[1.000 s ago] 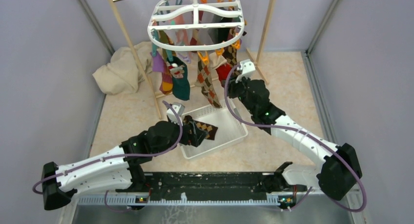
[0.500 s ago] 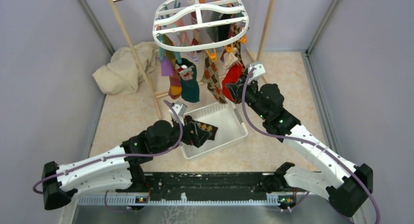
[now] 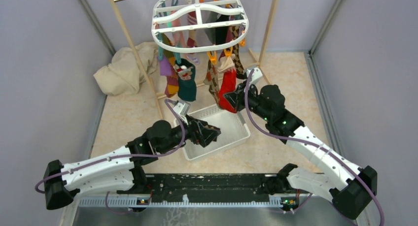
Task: Remove the socks clipped to the hanger
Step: Remove the sock from the hanger.
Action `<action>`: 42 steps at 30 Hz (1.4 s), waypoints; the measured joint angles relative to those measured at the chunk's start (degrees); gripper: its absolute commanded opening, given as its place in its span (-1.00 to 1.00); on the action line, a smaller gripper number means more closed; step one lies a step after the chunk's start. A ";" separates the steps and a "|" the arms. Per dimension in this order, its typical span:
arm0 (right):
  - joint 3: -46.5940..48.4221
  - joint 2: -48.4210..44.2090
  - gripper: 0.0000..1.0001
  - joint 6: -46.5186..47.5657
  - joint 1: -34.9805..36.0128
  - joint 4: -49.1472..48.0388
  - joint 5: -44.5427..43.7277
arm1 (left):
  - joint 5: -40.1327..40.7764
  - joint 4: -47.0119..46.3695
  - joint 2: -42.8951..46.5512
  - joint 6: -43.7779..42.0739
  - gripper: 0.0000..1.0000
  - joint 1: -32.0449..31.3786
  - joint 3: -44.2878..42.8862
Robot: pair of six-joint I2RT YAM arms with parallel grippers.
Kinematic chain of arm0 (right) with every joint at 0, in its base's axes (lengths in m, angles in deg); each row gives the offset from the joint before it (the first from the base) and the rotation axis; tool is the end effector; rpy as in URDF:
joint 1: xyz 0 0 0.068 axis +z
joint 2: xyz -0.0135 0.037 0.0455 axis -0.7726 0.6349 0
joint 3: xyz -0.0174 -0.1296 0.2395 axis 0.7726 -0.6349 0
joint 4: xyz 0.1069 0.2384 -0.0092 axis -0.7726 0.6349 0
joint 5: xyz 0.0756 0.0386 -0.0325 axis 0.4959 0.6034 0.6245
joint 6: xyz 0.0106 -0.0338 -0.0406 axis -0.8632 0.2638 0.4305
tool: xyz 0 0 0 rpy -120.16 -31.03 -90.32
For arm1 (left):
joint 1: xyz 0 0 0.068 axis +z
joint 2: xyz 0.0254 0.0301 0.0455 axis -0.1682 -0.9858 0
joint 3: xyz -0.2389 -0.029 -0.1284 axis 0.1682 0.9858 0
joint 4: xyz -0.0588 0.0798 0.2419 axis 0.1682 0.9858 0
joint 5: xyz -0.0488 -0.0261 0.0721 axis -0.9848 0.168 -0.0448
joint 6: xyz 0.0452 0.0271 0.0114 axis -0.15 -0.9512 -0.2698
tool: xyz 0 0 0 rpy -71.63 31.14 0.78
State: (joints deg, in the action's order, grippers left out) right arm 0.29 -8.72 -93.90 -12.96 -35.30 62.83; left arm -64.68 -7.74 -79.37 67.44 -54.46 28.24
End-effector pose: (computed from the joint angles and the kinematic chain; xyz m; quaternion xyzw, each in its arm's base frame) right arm 0.1819 0.1451 0.3503 -0.1805 0.7269 0.3314 0.5738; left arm 0.0977 -0.1878 0.2974 0.1518 0.7346 -0.4488 0.4857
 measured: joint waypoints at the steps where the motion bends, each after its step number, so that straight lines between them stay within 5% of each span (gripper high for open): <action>1: 0.00 0.00 -1.00 -0.39 0.11 0.09 0.66 | -0.24 -2.43 0.02 -0.02 0.98 -0.02 0.59; 23: 0.09 0.02 -1.00 -8.52 1.75 -2.84 12.92 | 0.55 -23.54 -5.38 -5.66 0.98 -0.11 5.38; 42: 1.57 1.29 -1.00 -10.10 1.75 -3.80 16.96 | 10.36 -24.15 -4.09 -11.58 0.98 -0.11 5.40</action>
State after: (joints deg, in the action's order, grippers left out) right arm 1.87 -7.43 -104.00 -11.21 -39.10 79.79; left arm -54.32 -31.89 -83.46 55.86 -54.57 33.64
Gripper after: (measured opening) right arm 0.012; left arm 0.987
